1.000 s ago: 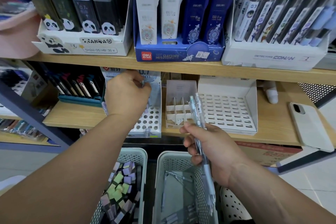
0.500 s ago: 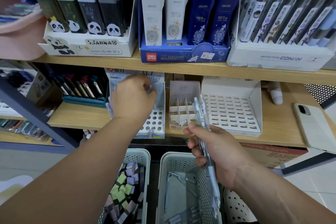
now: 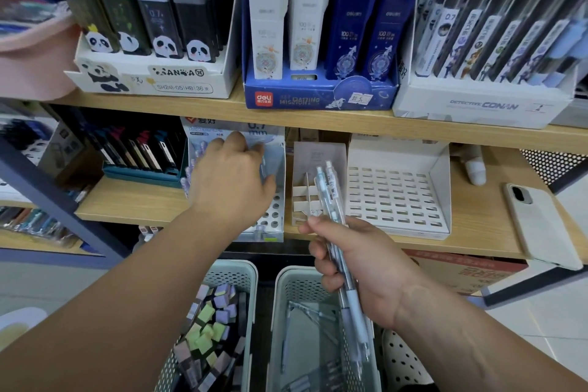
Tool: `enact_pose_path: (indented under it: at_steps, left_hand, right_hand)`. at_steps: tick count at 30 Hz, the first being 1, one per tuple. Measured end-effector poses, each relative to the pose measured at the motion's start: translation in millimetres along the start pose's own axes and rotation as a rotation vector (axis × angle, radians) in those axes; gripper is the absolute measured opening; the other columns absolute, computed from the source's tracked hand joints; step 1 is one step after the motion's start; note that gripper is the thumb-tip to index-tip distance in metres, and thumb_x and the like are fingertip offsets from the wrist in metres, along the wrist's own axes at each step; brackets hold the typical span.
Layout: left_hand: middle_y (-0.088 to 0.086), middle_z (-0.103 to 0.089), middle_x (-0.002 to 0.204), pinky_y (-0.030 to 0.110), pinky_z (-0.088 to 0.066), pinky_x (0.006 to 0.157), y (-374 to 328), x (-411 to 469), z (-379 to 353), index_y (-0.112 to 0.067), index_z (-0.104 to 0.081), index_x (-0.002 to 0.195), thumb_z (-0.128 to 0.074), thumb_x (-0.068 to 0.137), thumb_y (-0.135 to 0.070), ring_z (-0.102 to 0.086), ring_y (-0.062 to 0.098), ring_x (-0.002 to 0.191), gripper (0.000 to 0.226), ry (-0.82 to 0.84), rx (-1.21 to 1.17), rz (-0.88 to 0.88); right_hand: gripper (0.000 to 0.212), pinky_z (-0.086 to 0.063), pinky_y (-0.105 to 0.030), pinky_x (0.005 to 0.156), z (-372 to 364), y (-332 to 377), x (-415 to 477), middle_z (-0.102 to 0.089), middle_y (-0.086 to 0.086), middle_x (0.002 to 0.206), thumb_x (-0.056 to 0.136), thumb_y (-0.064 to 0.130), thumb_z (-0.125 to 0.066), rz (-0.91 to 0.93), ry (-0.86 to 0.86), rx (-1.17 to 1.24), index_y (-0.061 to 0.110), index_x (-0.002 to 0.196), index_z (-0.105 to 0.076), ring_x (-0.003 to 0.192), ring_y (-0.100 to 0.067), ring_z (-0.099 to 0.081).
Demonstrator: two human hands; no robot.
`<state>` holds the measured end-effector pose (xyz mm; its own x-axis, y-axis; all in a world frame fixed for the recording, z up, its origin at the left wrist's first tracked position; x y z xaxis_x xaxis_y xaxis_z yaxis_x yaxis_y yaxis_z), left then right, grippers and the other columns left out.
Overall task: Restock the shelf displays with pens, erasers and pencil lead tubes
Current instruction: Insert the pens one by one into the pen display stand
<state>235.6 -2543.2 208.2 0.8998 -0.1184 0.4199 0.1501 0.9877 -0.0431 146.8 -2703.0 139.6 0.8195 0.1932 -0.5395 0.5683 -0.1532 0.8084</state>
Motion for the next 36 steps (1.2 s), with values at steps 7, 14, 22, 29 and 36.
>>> enact_pose_path:
  at_steps: [7,14,22,29,36]
  left_hand:
    - [-0.001,-0.067,0.074,0.028,-0.047,0.063,12,-17,22,-0.019,-0.076,0.089,-0.061,0.095,-0.025,-0.057,0.013,0.067,0.018,0.001,-0.791,0.286]
    - [0.003,-0.058,0.068,0.026,-0.040,0.053,7,-54,2,-0.005,-0.067,0.081,-0.065,0.095,-0.019,-0.055,0.016,0.061,0.020,0.449,-1.410,0.401]
    - [0.012,-0.069,0.079,0.024,-0.049,0.058,37,-64,8,0.000,-0.072,0.091,-0.072,0.081,-0.018,-0.062,0.015,0.061,0.021,0.379,-1.650,0.622]
    - [0.012,-0.071,0.074,0.026,-0.054,0.055,75,-53,13,-0.005,-0.067,0.098,-0.073,0.088,-0.006,-0.068,0.020,0.063,0.011,-0.016,-1.549,0.748]
    - [0.005,-0.072,0.079,0.038,-0.060,0.073,76,-35,24,-0.025,-0.066,0.078,-0.080,0.082,-0.011,-0.073,0.021,0.075,0.020,-0.212,-1.162,0.565]
  right_hand:
    - [0.019,-0.023,-0.021,0.043,-26,2,-2,-0.042,-0.001,0.062,0.089,0.005,-0.055,0.016,0.145,-0.034,0.016,0.087,-0.070,0.050,-0.012,-0.029]
    - [0.021,-0.022,-0.020,0.043,-57,-8,-6,-0.041,-0.002,0.062,0.088,0.001,-0.053,-0.046,0.254,-0.103,0.013,0.087,-0.070,0.048,-0.011,-0.028]
    - [0.018,-0.024,-0.020,0.045,-82,-6,-9,-0.054,-0.007,0.070,0.094,0.011,-0.061,-0.055,0.321,-0.094,0.010,0.104,-0.075,0.050,-0.011,-0.035]
    - [0.024,-0.025,-0.018,0.040,-52,-7,6,-0.046,-0.001,0.063,0.095,0.020,-0.064,-0.060,0.117,0.012,0.005,0.113,-0.071,0.048,-0.009,-0.032]
    - [0.031,-0.026,-0.022,0.040,-4,-7,14,-0.047,-0.002,0.062,0.094,0.021,-0.067,-0.006,-0.121,0.023,0.003,0.119,-0.066,0.047,-0.011,-0.033]
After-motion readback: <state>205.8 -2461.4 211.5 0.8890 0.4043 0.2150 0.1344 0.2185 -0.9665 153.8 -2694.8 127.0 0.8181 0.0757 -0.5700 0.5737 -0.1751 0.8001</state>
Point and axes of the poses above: each hand's wrist, its own x-axis towards the middle knuckle, its own z-axis out of the back of the hand, y = z × x, the point moved 8 cm from there along x, towards the middle knuckle
